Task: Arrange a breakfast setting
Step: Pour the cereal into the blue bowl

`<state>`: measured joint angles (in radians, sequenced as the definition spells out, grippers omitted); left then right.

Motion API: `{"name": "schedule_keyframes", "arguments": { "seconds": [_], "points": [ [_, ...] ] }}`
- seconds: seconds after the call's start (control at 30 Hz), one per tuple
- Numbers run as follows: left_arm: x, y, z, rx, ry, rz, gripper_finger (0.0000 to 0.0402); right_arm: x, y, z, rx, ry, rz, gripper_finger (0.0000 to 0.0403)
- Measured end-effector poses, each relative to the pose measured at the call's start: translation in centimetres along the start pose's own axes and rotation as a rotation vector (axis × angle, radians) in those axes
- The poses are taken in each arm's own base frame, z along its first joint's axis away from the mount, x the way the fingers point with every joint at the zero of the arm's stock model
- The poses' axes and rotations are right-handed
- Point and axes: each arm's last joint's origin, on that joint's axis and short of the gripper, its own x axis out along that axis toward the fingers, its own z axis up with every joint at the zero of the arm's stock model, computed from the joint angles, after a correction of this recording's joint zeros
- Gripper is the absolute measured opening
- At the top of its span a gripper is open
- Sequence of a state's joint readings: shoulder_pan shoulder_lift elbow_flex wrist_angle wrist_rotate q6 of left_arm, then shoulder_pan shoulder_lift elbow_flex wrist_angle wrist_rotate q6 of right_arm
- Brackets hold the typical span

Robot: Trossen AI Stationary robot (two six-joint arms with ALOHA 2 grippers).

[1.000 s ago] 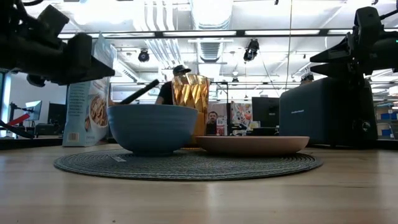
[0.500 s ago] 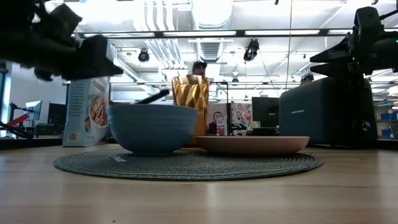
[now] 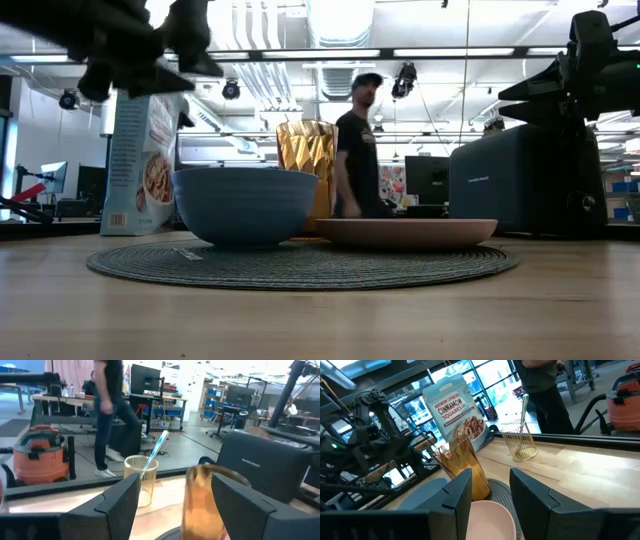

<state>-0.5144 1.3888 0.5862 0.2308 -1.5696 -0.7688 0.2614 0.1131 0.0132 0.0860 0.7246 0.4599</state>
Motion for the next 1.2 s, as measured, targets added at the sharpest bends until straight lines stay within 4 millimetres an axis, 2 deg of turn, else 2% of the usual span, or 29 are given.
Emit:
{"name": "schedule_keyframes", "arguments": {
  "seconds": [0.13, 0.43, 0.67, 0.9, 1.2],
  "points": [
    [0.0, 1.6, -1.6, -0.046, 0.0, 0.0, 0.0242, 0.0, 0.0, 0.0, 0.0, 0.0, 0.0, 0.0123],
    [0.7, 4.0, -3.5, 0.103, -0.005, 0.033, 0.025, 0.0, 0.0, 0.0, 0.0, 0.0, 0.0, 0.0123],
    [2.8, 4.0, -3.1, 0.107, 0.002, 0.112, 0.025, 0.0, 0.0, 0.0, 0.0, 0.0, 0.0, 0.0123],
    [5.2, 4.2, -2.3, 0.137, 0.082, 0.136, 0.025, 0.0, 0.0, 0.0, 0.0, 0.0, 0.0, 0.0123],
    [8.2, 6.5, -1.8, 0.124, 0.254, 0.172, 0.025, 0.0, 0.0, 0.0, 0.0, 0.0, 0.0, 0.0123]
  ]
}}
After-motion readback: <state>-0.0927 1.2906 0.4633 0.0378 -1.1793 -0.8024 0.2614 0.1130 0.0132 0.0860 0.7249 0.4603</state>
